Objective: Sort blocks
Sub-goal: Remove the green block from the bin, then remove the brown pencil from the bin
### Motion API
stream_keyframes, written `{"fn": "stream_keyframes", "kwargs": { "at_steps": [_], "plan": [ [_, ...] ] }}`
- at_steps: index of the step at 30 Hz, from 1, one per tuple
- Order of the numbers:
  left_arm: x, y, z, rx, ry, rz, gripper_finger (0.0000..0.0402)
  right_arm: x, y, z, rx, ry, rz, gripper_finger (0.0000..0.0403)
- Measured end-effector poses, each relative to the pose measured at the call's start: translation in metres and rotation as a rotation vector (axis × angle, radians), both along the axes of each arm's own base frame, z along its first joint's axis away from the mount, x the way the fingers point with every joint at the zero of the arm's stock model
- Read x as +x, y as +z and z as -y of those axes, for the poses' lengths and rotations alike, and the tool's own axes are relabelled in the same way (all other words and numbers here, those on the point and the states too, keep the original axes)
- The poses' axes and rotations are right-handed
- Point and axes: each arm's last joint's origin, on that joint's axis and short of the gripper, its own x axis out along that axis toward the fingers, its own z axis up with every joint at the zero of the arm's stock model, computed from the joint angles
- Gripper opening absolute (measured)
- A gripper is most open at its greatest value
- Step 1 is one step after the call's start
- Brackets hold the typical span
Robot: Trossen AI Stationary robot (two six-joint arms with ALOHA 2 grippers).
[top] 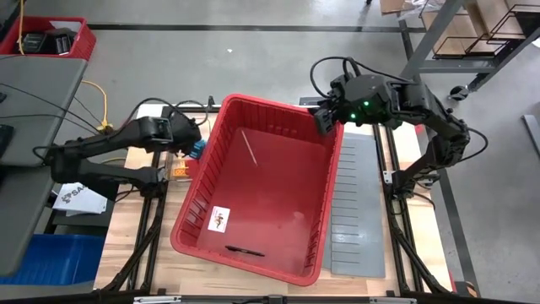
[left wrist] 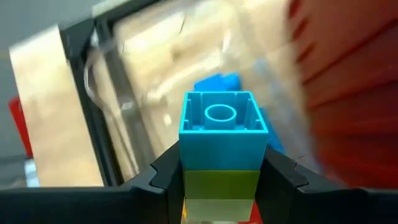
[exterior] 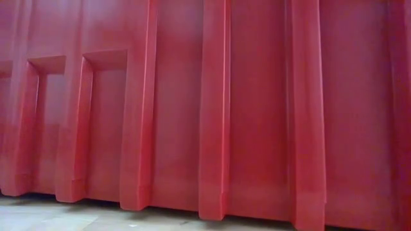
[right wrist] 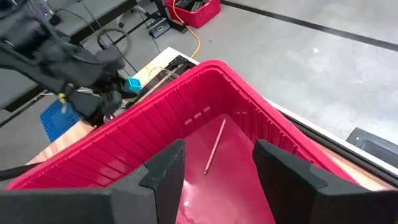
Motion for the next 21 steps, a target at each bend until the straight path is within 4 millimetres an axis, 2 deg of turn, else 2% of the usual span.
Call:
{"fn": "stream_keyframes", "kwargs": {
  "at_steps": [2, 6, 12, 16, 21],
  "plan": [
    [-0.003, -0.016, -0.004, -0.039, 0.035, -0.029, 0.0147, 0.003, -0.002, 0.000, 0.001, 0.000, -0.008, 0.0186],
    [-0.004, -0.039, -0.015, -0.116, 0.093, -0.031, 0.0210, 0.012, -0.007, 0.001, 0.026, -0.009, -0.017, 0.0186],
    [-0.002, -0.044, -0.026, -0.202, 0.055, 0.036, 0.0272, 0.032, -0.021, 0.000, 0.077, 0.051, -0.061, 0.0186],
    [-0.003, -0.032, -0.029, -0.243, 0.038, 0.119, 0.0286, 0.046, -0.028, -0.001, 0.124, 0.111, -0.065, 0.0186],
    [-0.002, 0.010, -0.020, -0.266, -0.159, 0.337, 0.0285, 0.080, -0.034, -0.009, 0.122, 0.287, 0.019, 0.0186]
  ]
}}
